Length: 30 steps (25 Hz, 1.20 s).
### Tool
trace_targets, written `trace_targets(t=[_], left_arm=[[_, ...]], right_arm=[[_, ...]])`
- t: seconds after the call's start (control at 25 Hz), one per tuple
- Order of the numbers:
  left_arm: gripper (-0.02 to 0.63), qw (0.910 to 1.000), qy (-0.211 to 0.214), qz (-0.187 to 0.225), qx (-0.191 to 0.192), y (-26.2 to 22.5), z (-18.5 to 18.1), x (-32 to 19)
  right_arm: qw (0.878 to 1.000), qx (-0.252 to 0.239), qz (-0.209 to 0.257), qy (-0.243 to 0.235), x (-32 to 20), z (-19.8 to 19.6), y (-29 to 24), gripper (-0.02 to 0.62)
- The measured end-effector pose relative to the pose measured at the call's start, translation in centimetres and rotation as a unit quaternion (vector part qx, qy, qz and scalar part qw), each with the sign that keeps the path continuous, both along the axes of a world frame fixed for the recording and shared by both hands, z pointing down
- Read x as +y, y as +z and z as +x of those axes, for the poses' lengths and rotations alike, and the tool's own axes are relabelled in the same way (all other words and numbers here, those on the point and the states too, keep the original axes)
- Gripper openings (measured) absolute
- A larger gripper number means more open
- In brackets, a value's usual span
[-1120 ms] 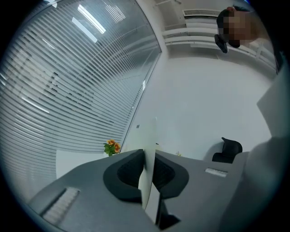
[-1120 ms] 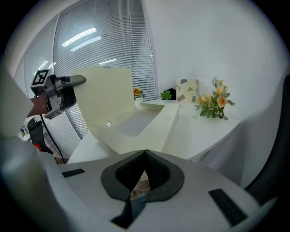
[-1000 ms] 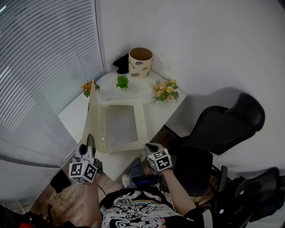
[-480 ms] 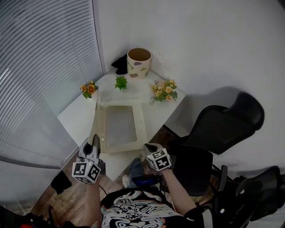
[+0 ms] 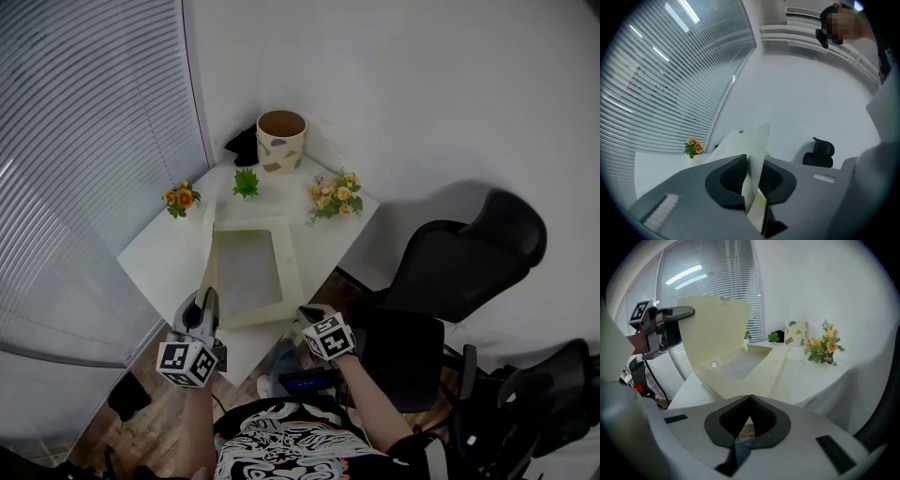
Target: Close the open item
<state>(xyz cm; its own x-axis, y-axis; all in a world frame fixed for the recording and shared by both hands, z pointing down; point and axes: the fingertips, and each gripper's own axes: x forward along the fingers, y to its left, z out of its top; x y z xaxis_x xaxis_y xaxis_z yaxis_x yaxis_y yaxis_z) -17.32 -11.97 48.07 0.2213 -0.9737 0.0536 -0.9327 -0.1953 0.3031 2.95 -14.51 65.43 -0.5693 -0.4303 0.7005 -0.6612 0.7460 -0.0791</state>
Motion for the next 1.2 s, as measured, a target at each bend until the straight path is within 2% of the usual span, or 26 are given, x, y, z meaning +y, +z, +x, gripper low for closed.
trace_targets(t=[0.72,1.2], left_arm=[[0.043,0.9962,0.085,-0.018,-0.015,0.8,4.9,-1.9],[0.046,0.9928,0.113,-0.031,-0.023,1.7,7.0,-2.5]], right_arm=[[1.000,0.016,-0.003,-0.012,0.0,-0.2,0.0,0.003],[1.000,0.017,-0.004,-0.016,0.1,-0.2,0.0,0.003]])
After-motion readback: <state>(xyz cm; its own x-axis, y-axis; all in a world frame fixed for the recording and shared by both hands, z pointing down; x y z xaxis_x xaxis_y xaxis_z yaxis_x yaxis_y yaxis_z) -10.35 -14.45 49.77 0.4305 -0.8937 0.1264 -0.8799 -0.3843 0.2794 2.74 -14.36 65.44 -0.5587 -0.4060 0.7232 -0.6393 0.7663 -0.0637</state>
